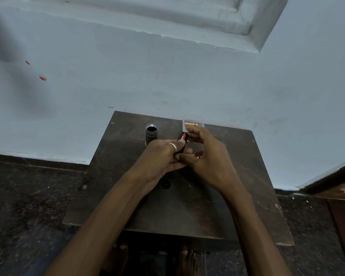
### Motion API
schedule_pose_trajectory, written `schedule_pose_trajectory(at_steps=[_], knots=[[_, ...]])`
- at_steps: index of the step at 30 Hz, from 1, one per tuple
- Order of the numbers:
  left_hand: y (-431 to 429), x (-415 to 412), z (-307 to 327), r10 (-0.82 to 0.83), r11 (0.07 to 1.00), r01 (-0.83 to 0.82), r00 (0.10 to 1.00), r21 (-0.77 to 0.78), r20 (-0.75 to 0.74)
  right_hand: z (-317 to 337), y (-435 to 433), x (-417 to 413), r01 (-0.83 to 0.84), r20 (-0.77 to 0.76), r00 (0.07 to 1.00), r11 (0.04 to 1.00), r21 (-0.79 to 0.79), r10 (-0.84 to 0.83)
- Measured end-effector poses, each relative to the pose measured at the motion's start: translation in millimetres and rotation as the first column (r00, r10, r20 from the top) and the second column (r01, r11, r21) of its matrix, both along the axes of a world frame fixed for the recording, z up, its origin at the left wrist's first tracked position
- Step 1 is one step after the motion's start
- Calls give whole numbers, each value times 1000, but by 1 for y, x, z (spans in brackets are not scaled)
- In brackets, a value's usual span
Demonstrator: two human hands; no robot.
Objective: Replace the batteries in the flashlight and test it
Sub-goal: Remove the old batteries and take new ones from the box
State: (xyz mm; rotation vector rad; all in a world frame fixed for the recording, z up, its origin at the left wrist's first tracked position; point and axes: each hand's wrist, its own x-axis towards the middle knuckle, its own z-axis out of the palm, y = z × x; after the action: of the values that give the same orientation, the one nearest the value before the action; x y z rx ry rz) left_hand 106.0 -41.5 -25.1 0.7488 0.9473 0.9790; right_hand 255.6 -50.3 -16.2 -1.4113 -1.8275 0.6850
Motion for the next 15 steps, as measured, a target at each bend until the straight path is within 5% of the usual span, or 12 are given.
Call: schedule_pose_trajectory(at_steps=[15], knots=[[-1, 4, -2, 50, 999, -49, 996, 13, -76, -6, 3, 1, 1, -8, 1000, 1000, 30, -1]])
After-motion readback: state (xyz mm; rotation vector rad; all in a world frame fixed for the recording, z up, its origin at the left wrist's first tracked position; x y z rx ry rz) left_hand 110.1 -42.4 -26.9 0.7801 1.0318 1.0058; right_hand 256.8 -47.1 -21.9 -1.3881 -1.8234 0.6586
